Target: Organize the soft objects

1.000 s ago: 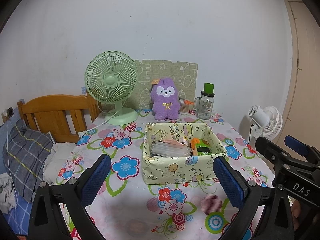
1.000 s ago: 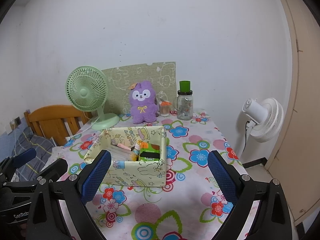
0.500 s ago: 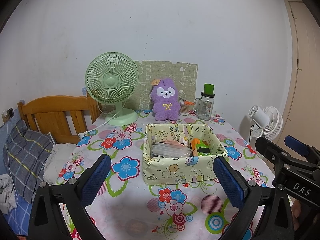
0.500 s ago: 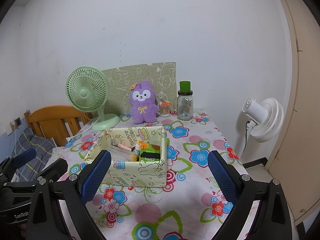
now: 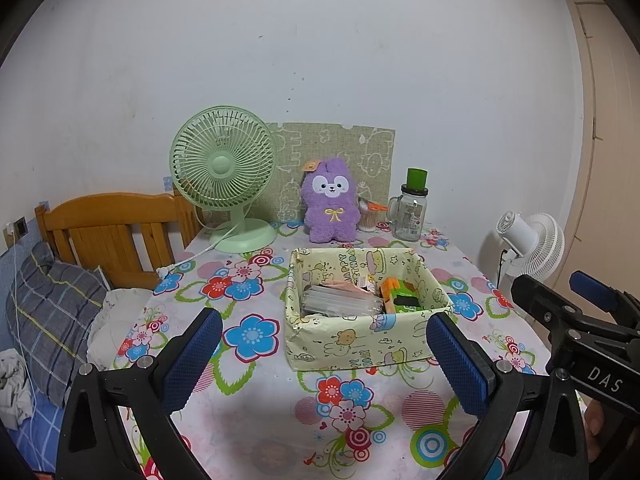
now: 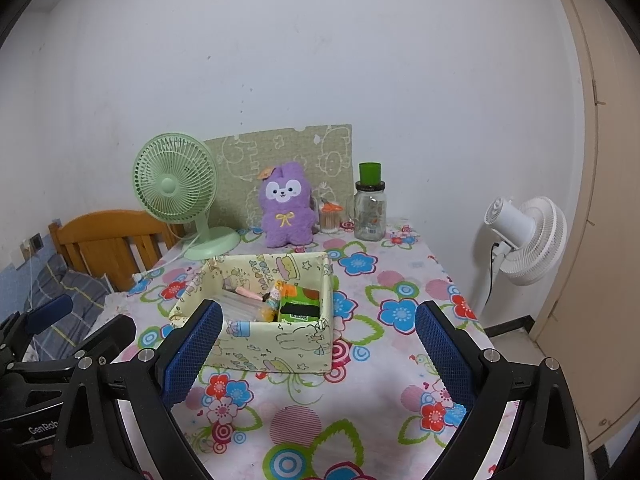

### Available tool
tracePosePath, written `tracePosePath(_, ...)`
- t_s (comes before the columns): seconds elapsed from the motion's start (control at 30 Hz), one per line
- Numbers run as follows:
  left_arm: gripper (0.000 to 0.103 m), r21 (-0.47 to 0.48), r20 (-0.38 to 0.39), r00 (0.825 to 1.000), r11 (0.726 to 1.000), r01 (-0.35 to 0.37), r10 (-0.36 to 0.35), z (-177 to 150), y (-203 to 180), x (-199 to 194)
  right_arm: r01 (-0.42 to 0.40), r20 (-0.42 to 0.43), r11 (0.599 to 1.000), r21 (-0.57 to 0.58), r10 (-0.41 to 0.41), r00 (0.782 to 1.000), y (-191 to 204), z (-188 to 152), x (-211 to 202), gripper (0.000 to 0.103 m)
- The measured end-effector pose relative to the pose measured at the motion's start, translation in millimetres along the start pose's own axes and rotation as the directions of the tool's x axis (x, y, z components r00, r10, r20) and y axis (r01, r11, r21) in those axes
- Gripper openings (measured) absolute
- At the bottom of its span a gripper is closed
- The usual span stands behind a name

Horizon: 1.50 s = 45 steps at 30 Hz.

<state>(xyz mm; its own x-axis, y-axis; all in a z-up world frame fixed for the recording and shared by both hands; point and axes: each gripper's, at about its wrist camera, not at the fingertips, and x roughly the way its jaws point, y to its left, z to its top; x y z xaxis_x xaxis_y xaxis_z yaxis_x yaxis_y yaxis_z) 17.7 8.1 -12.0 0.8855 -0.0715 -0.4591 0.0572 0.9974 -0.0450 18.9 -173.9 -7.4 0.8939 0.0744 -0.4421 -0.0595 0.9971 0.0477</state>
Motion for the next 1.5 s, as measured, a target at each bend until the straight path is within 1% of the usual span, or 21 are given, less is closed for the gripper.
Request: tracePosePath(1.5, 0.103, 0.007, 0.015, 1.0, 1.0, 0.005, -0.005, 1.0, 1.0, -5.7, -0.003, 0.017, 1.0, 0.004, 0.003, 1.0, -1.7, 0.8, -7.5, 0.099)
